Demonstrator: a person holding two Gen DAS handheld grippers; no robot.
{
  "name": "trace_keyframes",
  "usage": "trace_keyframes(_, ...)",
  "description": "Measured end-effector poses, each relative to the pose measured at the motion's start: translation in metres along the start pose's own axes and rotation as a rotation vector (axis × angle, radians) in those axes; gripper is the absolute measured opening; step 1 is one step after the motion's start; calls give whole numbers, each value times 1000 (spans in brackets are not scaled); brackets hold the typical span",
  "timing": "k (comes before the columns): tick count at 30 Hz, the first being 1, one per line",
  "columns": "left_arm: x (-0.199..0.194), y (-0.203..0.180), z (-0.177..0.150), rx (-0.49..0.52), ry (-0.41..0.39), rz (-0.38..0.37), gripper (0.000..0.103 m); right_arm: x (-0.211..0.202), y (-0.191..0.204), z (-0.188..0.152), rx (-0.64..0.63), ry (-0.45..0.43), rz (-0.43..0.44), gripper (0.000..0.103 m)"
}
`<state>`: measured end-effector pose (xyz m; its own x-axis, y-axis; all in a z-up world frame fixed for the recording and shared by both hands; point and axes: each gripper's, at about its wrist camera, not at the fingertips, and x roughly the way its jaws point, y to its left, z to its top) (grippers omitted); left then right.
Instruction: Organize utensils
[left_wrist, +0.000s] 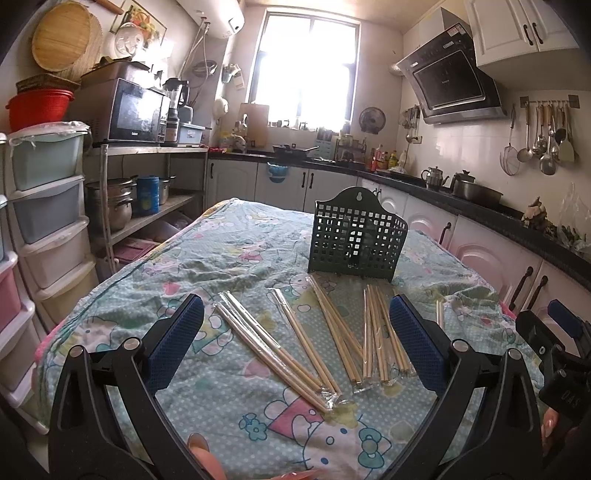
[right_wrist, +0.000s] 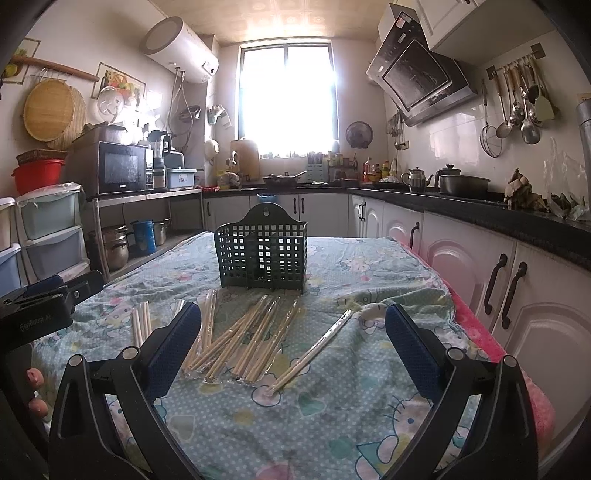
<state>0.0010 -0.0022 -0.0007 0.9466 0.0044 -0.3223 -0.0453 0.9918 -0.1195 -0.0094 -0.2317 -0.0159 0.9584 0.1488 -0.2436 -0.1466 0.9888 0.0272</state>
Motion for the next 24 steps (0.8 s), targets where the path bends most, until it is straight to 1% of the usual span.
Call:
trace_keyframes(20, -3, 2, 2, -5, 3, 3, 92, -1, 4, 0, 0, -1, 2, 97)
trace_keyframes(24, -3, 3, 3, -7, 3, 5, 92, 3, 7, 0, -5, 12, 15, 97)
